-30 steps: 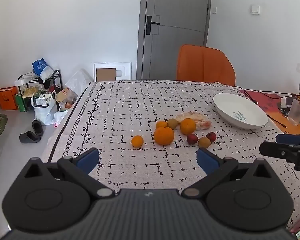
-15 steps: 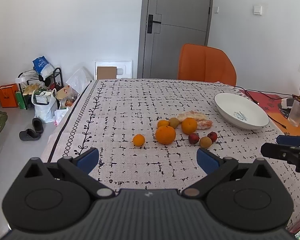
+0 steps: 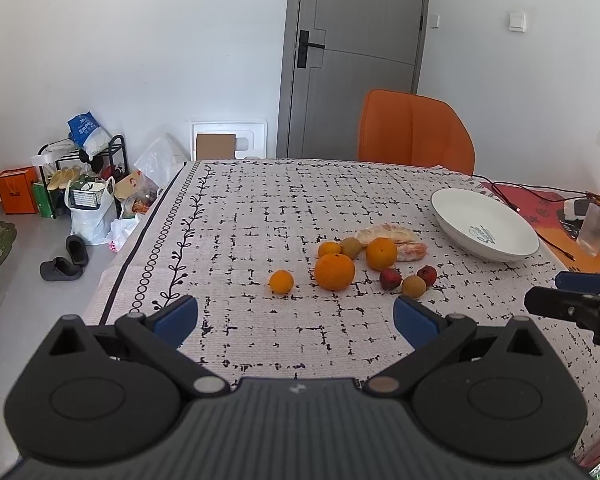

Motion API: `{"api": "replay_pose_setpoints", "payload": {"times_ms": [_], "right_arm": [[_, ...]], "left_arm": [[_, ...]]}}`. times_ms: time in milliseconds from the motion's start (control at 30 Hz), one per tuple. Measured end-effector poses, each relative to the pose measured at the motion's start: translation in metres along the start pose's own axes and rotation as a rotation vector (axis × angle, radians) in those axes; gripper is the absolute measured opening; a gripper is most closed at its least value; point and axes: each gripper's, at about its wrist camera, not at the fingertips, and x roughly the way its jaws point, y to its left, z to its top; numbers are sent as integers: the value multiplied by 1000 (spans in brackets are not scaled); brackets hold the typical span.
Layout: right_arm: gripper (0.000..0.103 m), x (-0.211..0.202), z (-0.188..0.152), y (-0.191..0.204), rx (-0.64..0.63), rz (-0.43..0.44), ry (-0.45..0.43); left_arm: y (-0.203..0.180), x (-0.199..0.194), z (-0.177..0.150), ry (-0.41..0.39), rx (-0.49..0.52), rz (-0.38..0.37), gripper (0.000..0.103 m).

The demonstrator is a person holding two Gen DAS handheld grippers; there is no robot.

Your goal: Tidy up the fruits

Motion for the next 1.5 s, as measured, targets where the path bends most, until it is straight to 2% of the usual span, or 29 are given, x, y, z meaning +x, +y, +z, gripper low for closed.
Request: {"api": "replay_pose_setpoints", "payload": {"times_ms": [1000, 1100, 1500], "right_arm": [[103, -4, 2, 3, -20, 1, -14], [103, -5, 3, 4, -37, 4, -24], [103, 4, 0, 8, -69, 35, -37]], "left_arm": [[4, -6, 4, -13, -4, 3, 103], [5, -5, 5, -5, 2, 21, 103], [10, 6, 0, -4, -13, -18, 103]]}}
